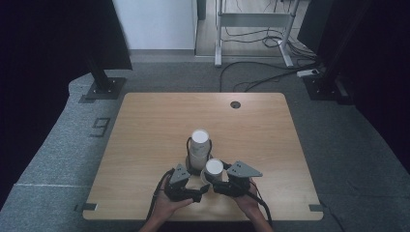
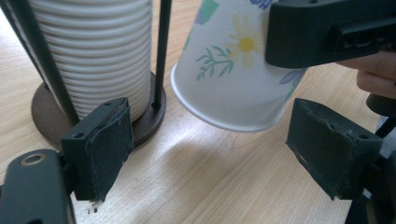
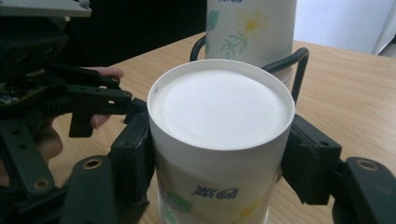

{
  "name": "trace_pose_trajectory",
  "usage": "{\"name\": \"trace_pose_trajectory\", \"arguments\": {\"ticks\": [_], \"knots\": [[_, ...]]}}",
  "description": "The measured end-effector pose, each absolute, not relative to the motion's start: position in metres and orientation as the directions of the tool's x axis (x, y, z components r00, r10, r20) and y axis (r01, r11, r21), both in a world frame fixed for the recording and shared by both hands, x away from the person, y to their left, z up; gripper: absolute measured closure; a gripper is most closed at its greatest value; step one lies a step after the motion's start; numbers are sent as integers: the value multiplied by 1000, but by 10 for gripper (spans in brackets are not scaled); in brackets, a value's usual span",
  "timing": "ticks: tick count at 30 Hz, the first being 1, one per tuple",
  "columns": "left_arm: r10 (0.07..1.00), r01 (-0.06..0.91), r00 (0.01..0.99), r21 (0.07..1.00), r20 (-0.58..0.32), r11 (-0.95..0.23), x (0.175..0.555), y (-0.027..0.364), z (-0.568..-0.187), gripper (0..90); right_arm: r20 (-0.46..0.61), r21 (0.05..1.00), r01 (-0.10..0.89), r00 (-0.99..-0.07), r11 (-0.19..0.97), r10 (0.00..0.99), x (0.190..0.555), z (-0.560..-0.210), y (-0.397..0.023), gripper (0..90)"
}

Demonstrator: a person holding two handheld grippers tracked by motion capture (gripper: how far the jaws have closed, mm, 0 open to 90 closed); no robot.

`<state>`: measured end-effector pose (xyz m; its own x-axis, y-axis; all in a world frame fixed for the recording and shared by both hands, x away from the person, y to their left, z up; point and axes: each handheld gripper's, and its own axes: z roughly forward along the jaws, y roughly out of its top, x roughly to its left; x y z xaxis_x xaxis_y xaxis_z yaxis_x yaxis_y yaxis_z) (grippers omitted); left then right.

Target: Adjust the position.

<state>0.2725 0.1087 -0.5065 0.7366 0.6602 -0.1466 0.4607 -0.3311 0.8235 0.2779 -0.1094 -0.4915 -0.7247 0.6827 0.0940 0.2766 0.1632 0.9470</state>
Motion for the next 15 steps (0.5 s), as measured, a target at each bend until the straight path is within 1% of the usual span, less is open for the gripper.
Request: {"name": "trace_pose_trajectory", "arguments": {"ticks": [15], "knots": [[657, 467, 742, 807, -136, -360, 271, 100, -514, 143, 94, 949, 267, -749, 169, 656, 272, -491, -98, 330]]}}
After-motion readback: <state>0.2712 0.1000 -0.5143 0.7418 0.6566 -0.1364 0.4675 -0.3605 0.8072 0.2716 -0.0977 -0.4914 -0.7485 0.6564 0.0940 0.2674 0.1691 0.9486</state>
